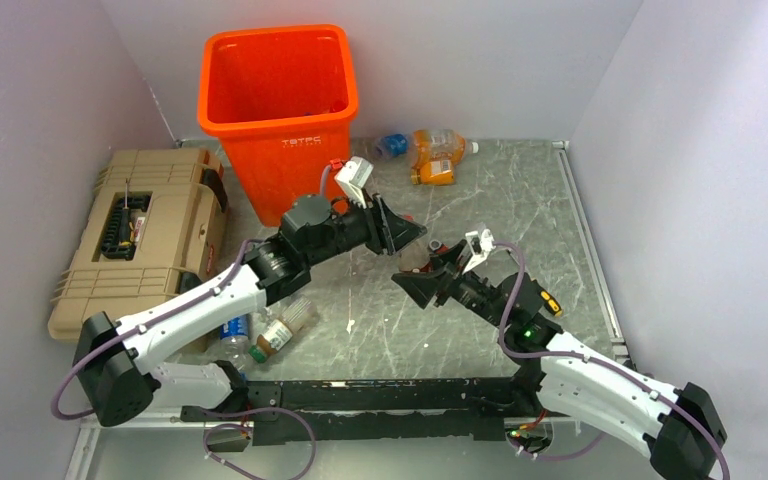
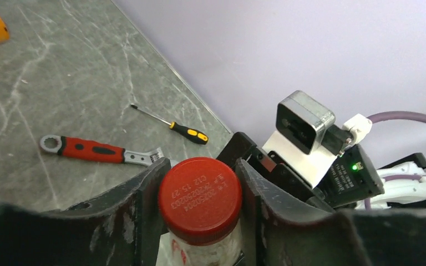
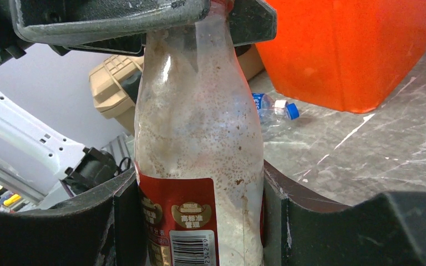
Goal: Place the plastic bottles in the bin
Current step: Place the plastic bottle in the trash bin.
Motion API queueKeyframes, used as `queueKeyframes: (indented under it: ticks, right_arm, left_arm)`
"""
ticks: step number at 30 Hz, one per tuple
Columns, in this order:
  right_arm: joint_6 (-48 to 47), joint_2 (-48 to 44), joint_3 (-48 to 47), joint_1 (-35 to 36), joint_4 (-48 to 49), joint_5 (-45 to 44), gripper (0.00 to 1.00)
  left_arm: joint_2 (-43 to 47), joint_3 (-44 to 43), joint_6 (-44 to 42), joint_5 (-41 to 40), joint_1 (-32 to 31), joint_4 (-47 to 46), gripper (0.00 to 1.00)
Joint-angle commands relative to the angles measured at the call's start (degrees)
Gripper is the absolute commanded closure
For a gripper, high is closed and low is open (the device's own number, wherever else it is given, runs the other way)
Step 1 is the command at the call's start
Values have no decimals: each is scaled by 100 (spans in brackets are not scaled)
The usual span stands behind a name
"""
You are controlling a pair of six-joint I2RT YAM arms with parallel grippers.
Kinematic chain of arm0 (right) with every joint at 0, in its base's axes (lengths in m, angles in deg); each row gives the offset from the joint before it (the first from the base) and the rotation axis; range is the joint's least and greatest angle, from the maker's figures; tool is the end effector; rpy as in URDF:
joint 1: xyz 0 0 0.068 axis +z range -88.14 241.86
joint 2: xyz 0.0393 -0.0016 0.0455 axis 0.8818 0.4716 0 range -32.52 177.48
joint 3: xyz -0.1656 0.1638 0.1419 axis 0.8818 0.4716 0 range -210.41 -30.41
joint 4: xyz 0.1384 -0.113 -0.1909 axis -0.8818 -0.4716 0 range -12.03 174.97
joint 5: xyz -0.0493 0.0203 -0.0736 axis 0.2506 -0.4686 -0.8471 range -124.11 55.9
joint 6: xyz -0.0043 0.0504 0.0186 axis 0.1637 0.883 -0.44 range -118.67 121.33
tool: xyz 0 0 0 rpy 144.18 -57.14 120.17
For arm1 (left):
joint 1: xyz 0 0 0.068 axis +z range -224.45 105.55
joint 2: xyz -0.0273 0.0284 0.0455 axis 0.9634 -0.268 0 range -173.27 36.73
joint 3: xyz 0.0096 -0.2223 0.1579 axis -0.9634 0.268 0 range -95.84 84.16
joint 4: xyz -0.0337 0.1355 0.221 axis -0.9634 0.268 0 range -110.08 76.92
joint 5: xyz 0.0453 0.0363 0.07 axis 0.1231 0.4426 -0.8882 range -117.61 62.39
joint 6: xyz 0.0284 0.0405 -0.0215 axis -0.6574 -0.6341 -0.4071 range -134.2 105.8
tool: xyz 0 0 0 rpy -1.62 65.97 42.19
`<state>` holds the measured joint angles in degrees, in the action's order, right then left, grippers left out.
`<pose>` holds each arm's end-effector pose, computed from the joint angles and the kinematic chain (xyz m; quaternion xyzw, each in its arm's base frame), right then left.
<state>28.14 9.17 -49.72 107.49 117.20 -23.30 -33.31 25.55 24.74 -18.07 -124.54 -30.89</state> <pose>0.1208 0.1331 0.2699 -0.1759 0.6205 0.4990 0.5788 0.1822 -0.2270 0.3708 0.1270 0.6994 -0.5335 0.4583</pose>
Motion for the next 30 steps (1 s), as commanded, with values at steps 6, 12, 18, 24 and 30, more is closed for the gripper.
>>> queueKeyframes:
  ticks: [6, 12, 18, 24, 30]
  right_arm:
    - [154, -38, -128, 16, 125, -102, 42]
    - [384, -289, -580, 16, -1138, -529, 0]
    - [341, -572, -1151, 10, -2146, -411, 0]
    - [566, -775, -848, 10, -2193, -440, 0]
    - [780, -806, -525, 8, -2222, -446, 0]
  left_arm:
    - [20, -257, 62, -31, 5, 5, 92]
    - [401, -899, -1083, -1117, 8, 1463, 100]
    - [980, -1518, -2504, -2818, 14, 1924, 100]
    - [690, -2552, -4473, -3650, 237, 1438, 100]
    - [-368, -4054, -3363, -2357, 2302, 1907, 100]
